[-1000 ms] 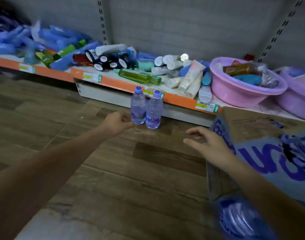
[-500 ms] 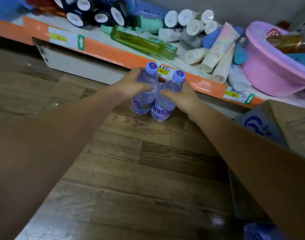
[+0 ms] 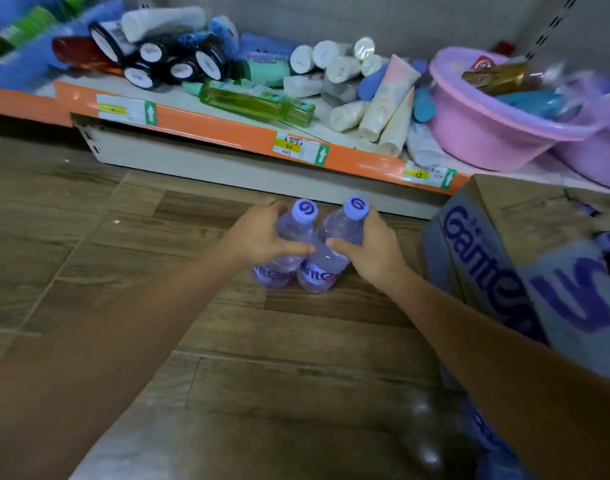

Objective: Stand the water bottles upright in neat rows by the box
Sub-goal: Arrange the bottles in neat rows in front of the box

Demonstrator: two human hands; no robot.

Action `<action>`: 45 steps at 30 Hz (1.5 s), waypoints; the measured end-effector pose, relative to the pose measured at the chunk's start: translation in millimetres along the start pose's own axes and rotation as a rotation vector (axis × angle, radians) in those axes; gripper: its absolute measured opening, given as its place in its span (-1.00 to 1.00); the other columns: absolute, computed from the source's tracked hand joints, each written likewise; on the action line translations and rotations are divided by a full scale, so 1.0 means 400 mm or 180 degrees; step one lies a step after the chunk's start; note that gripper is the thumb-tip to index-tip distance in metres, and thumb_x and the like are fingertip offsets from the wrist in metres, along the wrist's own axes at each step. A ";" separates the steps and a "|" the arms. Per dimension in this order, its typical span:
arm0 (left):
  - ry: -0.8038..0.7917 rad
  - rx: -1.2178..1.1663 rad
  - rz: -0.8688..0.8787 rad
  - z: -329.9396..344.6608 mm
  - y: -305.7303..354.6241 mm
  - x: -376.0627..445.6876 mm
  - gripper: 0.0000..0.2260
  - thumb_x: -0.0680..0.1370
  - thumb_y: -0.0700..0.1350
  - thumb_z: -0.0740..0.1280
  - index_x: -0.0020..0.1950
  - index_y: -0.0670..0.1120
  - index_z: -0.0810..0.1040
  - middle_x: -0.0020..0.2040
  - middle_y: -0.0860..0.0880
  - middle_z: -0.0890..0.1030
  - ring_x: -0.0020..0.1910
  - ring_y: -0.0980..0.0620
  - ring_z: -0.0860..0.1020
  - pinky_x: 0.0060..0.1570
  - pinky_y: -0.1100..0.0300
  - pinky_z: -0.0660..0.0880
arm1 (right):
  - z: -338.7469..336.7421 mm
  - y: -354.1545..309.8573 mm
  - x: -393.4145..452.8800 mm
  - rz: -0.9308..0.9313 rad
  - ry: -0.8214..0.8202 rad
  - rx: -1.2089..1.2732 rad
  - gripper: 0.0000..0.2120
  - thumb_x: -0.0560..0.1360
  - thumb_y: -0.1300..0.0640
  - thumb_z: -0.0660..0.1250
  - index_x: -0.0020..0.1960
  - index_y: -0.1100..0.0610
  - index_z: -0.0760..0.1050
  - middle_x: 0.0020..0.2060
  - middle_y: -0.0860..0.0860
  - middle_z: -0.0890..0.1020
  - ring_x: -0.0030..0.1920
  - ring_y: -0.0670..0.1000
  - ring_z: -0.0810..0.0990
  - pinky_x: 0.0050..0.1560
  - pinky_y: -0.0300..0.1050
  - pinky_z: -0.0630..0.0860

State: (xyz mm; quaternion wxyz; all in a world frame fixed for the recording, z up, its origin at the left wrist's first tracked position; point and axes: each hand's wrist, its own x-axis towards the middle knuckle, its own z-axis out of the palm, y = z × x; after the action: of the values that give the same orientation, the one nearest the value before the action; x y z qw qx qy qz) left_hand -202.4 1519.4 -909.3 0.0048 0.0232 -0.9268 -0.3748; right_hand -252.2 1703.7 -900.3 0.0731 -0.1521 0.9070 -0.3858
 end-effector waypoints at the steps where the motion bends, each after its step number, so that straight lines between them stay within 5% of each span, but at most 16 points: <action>1: -0.0009 -0.0277 -0.0184 0.017 0.022 -0.030 -0.34 0.12 0.35 0.39 -0.01 -0.13 0.58 -0.04 -0.13 0.63 -0.04 -0.04 0.59 0.03 0.06 0.50 | -0.033 0.011 -0.046 -0.0024 -0.0068 -0.0003 -0.49 0.38 0.15 0.46 0.25 0.23 0.37 0.18 0.15 0.55 0.20 0.14 0.51 0.08 -0.11 0.40; 4: -0.0181 -0.0680 -0.0517 0.083 0.103 -0.133 -0.59 0.23 0.22 0.49 -0.14 -0.07 0.63 -0.13 -0.04 0.70 -0.18 0.22 0.62 0.03 0.09 0.55 | -0.154 0.033 -0.191 -0.0081 -0.0236 0.0071 -0.45 0.37 0.12 0.48 0.28 0.19 0.35 0.15 0.08 0.56 0.17 0.07 0.52 0.13 -0.08 0.43; 8: -0.0250 -0.0924 -0.0771 0.152 0.261 -0.255 -0.36 0.05 0.37 0.43 -0.10 -0.08 0.65 -0.08 -0.07 0.71 -0.02 0.02 0.65 0.12 -0.08 0.55 | -0.348 0.072 -0.358 -0.0182 -0.0086 0.0395 -0.52 0.35 0.12 0.50 0.21 0.08 0.42 0.03 0.00 0.59 0.04 -0.04 0.55 0.07 -0.24 0.49; 11: -0.0124 -0.0808 -0.0716 0.186 0.402 -0.336 -0.29 0.01 0.43 0.40 -0.10 -0.10 0.63 -0.05 -0.08 0.69 0.01 0.00 0.63 0.13 -0.04 0.54 | -0.476 0.091 -0.474 -0.0323 -0.0074 0.0792 -0.52 0.29 0.08 0.53 0.15 0.01 0.43 0.04 -0.03 0.61 0.07 0.00 0.59 0.18 -0.03 0.51; 15: 0.0277 -0.0813 -0.0730 0.233 0.568 -0.456 -0.44 0.16 0.27 0.46 -0.05 -0.11 0.63 -0.02 -0.12 0.69 -0.02 0.02 0.63 0.13 -0.01 0.52 | -0.619 0.115 -0.627 -0.0678 0.0088 0.1308 -0.60 0.33 0.20 0.50 0.11 0.05 0.44 0.00 -0.11 0.59 0.08 -0.08 0.58 0.14 -0.19 0.50; 17: 0.0556 -0.0936 -0.0692 0.263 0.630 -0.533 -0.59 0.27 0.14 0.51 -0.05 -0.11 0.63 -0.04 -0.12 0.68 -0.09 0.06 0.59 0.12 0.01 0.52 | -0.685 0.125 -0.701 -0.0776 0.0079 0.1533 -0.64 0.30 0.14 0.52 0.03 0.01 0.47 0.01 -0.10 0.61 0.09 -0.05 0.60 0.13 -0.12 0.53; 21: 0.0705 -0.0797 -0.0867 0.331 0.730 -0.678 -0.47 0.17 0.26 0.49 -0.06 -0.09 0.63 -0.12 -0.04 0.65 -0.13 0.11 0.57 -0.03 0.13 0.52 | -0.796 0.152 -0.832 -0.0805 -0.0097 0.1718 -0.69 0.37 0.13 0.42 0.08 0.03 0.43 -0.06 -0.11 0.64 -0.07 -0.08 0.63 -0.14 -0.23 0.60; 25: 0.0226 -0.0380 -0.0868 0.413 0.812 -0.774 -0.53 0.12 0.37 0.40 -0.23 0.03 0.61 -0.27 0.07 0.60 -0.24 0.21 0.48 -0.23 0.39 0.39 | -0.877 0.206 -0.946 -0.0774 -0.0429 0.1635 -0.63 0.37 0.14 0.45 0.13 0.04 0.44 -0.10 -0.15 0.64 -0.13 -0.19 0.63 -0.26 -0.35 0.54; 28: 0.0005 -0.0019 -0.0773 0.493 0.847 -0.814 -0.61 0.25 0.29 0.44 -0.20 -0.02 0.61 -0.27 0.00 0.60 -0.27 0.17 0.47 -0.31 0.42 0.38 | -0.891 0.304 -1.024 -0.0835 -0.0448 0.1200 -0.55 0.33 0.10 0.49 0.17 -0.02 0.43 0.05 -0.12 0.61 -0.01 -0.18 0.61 -0.02 -0.32 0.55; 32: -0.0113 -0.0227 -0.0523 0.596 0.856 -0.833 -0.70 0.30 0.12 0.51 -0.15 -0.05 0.60 -0.13 -0.02 0.67 -0.11 0.13 0.55 0.01 0.14 0.49 | -0.850 0.443 -1.094 -0.0768 -0.0358 0.0853 -0.58 0.37 0.15 0.47 0.18 -0.02 0.42 0.02 -0.25 0.56 -0.03 -0.34 0.54 -0.04 -0.45 0.48; 34: 0.0034 -0.0363 -0.0464 0.640 0.855 -0.834 -0.72 0.30 0.09 0.52 -0.15 -0.04 0.59 -0.11 0.00 0.67 -0.06 0.11 0.58 0.01 0.15 0.47 | -0.809 0.495 -1.105 -0.0694 -0.0354 0.0603 -0.54 0.36 0.15 0.49 0.21 0.04 0.44 0.05 -0.18 0.56 0.04 -0.22 0.52 0.04 -0.34 0.48; 37: 0.0093 -0.0267 -0.0258 0.695 0.869 -0.834 -0.73 0.33 0.02 0.51 -0.07 -0.09 0.61 -0.07 0.02 0.65 -0.05 0.14 0.55 -0.10 0.35 0.41 | -0.757 0.545 -1.110 -0.0569 -0.0438 0.0433 -0.50 0.36 0.15 0.49 0.26 0.10 0.42 0.10 -0.11 0.54 0.15 -0.07 0.50 0.17 -0.09 0.49; 40: 0.0137 -0.0086 0.0115 0.728 0.878 -0.834 -0.58 0.33 -0.02 0.52 0.14 -0.11 0.58 0.05 0.03 0.61 0.05 0.17 0.49 -0.10 0.65 0.27 | -0.715 0.563 -1.104 -0.0528 -0.0609 0.0443 -0.49 0.37 0.18 0.49 0.26 0.10 0.40 0.09 -0.13 0.53 0.13 -0.09 0.51 0.19 -0.12 0.47; 45: 0.0081 0.0238 -0.0130 0.771 0.834 -0.826 -0.40 0.30 0.14 0.49 0.27 -0.04 0.48 0.24 -0.03 0.55 0.26 0.00 0.44 0.21 0.28 0.32 | -0.653 0.601 -1.101 -0.0419 -0.0831 0.0558 -0.47 0.38 0.24 0.46 0.29 0.08 0.36 0.12 -0.13 0.53 0.19 -0.08 0.50 0.20 -0.15 0.45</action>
State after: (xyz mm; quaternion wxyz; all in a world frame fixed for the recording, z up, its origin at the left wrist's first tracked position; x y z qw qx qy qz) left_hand 106.4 1988.7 -896.3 0.0081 0.0470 -0.9394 -0.3395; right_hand 45.1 2184.8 -886.7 0.1779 -0.2530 0.8408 -0.4444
